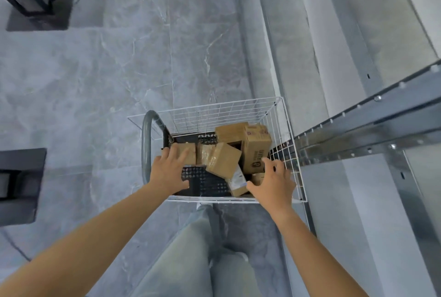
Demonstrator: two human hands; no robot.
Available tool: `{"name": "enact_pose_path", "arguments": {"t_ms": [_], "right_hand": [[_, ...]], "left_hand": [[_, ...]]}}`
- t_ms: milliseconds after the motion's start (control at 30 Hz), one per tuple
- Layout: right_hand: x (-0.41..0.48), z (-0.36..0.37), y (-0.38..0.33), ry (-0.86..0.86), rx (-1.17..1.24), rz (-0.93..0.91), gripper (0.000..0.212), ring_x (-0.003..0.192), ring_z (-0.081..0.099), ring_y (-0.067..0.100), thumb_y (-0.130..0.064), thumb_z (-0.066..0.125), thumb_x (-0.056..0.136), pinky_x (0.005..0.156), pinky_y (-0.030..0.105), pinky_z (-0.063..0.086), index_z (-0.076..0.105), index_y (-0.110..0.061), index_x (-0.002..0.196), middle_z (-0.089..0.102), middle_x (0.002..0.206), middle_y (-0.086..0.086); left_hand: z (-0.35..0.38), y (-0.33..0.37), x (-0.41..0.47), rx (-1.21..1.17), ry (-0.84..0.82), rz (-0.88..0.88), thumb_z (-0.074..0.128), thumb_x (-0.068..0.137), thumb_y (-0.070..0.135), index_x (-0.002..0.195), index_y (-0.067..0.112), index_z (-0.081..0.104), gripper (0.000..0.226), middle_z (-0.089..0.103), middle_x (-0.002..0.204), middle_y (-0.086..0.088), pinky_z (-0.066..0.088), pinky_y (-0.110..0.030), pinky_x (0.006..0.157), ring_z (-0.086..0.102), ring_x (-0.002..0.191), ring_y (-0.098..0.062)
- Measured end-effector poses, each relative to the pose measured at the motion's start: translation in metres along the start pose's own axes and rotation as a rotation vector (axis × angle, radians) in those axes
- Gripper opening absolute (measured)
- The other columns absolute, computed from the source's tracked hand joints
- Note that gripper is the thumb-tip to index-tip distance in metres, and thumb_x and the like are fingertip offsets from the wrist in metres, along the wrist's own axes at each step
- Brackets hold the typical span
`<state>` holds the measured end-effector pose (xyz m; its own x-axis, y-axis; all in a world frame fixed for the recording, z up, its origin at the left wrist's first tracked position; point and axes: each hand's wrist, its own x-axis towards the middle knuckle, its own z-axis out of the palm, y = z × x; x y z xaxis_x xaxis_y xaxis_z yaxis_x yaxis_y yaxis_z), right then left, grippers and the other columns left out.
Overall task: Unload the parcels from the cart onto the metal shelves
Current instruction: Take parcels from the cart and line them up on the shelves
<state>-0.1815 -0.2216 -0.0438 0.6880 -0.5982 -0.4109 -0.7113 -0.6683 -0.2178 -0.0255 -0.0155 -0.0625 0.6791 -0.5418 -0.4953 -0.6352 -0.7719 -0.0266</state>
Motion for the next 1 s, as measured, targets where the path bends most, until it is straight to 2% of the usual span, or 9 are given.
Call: {"name": "enact_pose_path", "arguments": {"t_ms": [167,467,567,667,900,1000], "right_hand": [[0.022,0.024,-0.006,-0.101,-0.003,0.067,0.073,0.12,0.04,0.026,-0.053,0.063,0.08,0.088,0.039,0.04,0.035,-0.022,0.14,0.038,0.135,0.005],[0.067,0.054,-0.002,-0.265,-0.016,0.145,0.076,0.123,0.04,0.028,-0.055,0.064,0.079,0.092,0.041,0.04,0.033,-0.023,0.139,0.038,0.136,0.007],[0.08,0.063,-0.001,-0.302,-0.016,0.149,0.071,0.12,0.042,0.028,-0.052,0.064,0.08,0.083,0.037,0.04,0.034,-0.023,0.137,0.039,0.133,0.007],[0.092,0.074,0.001,-0.347,0.0,0.146,0.067,0.116,0.046,0.026,-0.048,0.064,0.083,0.077,0.032,0.033,0.035,-0.021,0.137,0.039,0.131,0.007],[0.117,0.104,0.01,-0.437,0.092,0.195,0.064,0.123,0.039,0.029,-0.04,0.065,0.085,0.083,0.03,0.037,0.036,-0.018,0.137,0.038,0.134,0.012],[0.126,0.122,0.018,-0.485,0.182,0.23,0.066,0.12,0.045,0.03,-0.039,0.068,0.082,0.09,0.037,0.046,0.037,-0.017,0.136,0.04,0.133,0.012]], "left_hand": [[0.014,-0.011,0.026,-0.004,-0.038,0.038,0.061,0.075,0.054,0.146,0.023,0.016,0.09,0.018,0.148,-0.01,0.037,-0.038,0.102,0.027,0.131,-0.029],[0.053,-0.008,0.057,-0.056,-0.129,0.003,0.062,0.075,0.055,0.149,0.025,0.005,0.098,0.024,0.145,-0.008,0.034,-0.038,0.104,0.028,0.131,-0.029],[0.064,-0.005,0.066,-0.07,-0.142,-0.007,0.062,0.076,0.055,0.149,0.026,0.003,0.098,0.024,0.146,-0.007,0.032,-0.038,0.107,0.026,0.133,-0.028],[0.076,-0.004,0.073,-0.114,-0.169,-0.039,0.062,0.076,0.054,0.149,0.026,0.003,0.098,0.023,0.146,-0.006,0.031,-0.039,0.108,0.025,0.134,-0.028],[0.11,0.01,0.093,-0.122,-0.199,-0.055,0.064,0.075,0.056,0.148,0.025,0.009,0.096,0.024,0.147,-0.006,0.035,-0.041,0.108,0.028,0.134,-0.029],[0.123,0.015,0.1,-0.168,-0.189,-0.068,0.065,0.075,0.054,0.148,0.025,0.011,0.095,0.025,0.148,-0.005,0.036,-0.04,0.108,0.028,0.134,-0.028]]}}
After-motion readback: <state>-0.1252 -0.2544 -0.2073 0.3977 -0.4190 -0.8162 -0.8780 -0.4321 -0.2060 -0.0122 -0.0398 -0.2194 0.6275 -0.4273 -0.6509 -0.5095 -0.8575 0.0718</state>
